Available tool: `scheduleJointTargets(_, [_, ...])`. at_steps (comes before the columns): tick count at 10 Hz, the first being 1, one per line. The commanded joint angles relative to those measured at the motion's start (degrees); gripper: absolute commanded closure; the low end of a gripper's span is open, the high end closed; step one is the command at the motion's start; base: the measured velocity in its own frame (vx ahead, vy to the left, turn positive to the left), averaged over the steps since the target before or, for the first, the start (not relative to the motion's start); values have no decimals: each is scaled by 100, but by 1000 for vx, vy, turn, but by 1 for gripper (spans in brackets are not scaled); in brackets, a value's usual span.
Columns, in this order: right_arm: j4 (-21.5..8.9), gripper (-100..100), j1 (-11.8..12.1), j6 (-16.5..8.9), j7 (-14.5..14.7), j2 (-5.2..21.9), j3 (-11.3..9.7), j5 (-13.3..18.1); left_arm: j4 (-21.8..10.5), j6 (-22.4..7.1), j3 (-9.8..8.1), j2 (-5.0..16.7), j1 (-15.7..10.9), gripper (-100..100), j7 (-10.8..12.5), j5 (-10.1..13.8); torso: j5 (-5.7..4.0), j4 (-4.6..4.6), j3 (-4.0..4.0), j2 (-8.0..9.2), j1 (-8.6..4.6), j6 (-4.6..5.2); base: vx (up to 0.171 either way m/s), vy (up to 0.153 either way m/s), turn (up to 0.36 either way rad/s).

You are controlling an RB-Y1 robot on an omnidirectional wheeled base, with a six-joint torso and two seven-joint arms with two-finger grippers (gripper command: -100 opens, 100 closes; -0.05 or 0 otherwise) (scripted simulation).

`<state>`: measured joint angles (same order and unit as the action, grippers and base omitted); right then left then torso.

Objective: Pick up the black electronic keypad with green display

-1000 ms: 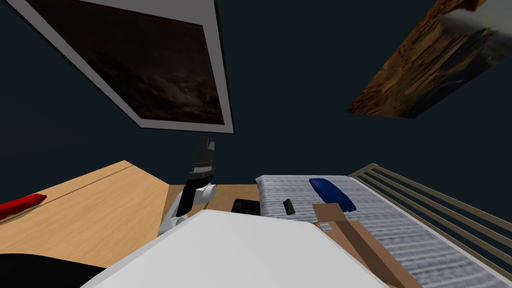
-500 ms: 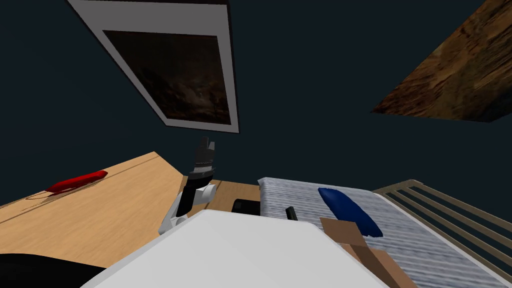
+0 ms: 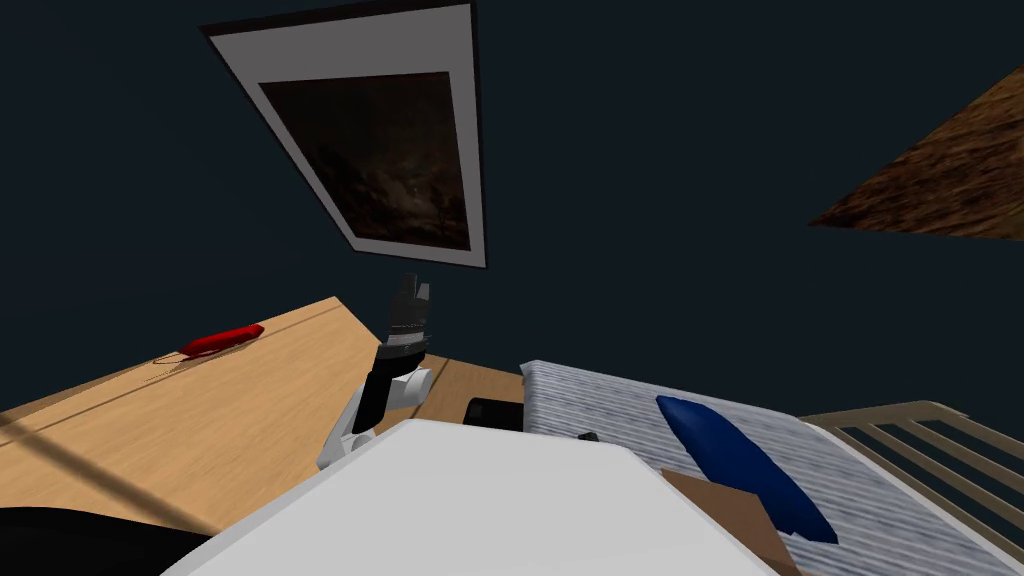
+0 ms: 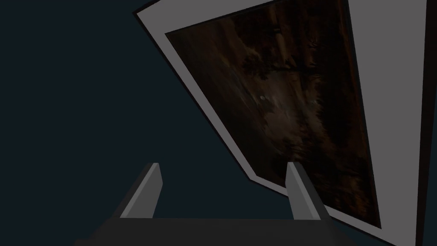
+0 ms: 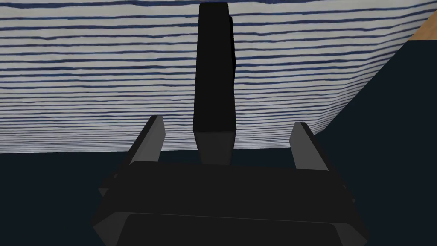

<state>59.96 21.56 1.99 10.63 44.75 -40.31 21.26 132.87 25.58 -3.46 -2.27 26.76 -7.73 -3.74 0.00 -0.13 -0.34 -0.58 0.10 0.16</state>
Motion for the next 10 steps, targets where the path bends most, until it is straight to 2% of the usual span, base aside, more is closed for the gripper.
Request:
scheduleJointTargets(1, [-185,-100,-96,12,12,-142,51,-12,0,0,0,0,0,0,0,0,0,0,0,0,0,0,-27,-12,101])
scheduleJointTargets(3, [-371,-100,-193,23,23,-284,102,-24,0,0,0,0,-1,0,0,0,-2,6,15,26,-11,-2,-65,-28,137])
scheduleJointTargets(6, [-834,-100,-433,52,53,-639,230,-54,0,0,0,0,-1,0,0,0,1,6,15,24,-2,-1,-44,7,130])
scheduleJointTargets(7, [-926,-100,-481,58,59,-710,255,-60,0,0,1,0,-1,0,0,0,1,5,12,20,-1,-2,-20,22,82])
scheduleJointTargets(8, [-861,-100,-449,59,52,-653,234,-56,0,0,0,0,0,0,0,0,1,4,10,18,-3,1,-11,7,5])
scheduleJointTargets(9, [-875,100,-456,62,53,-662,237,-57,0,0,0,0,0,0,0,0,1,3,9,16,-8,2,0,0,0])
scheduleJointTargets(10, [-883,100,-453,55,53,-649,242,-57,0,0,0,0,0,0,0,0,-6,3,8,13,-8,-1,0,0,0])
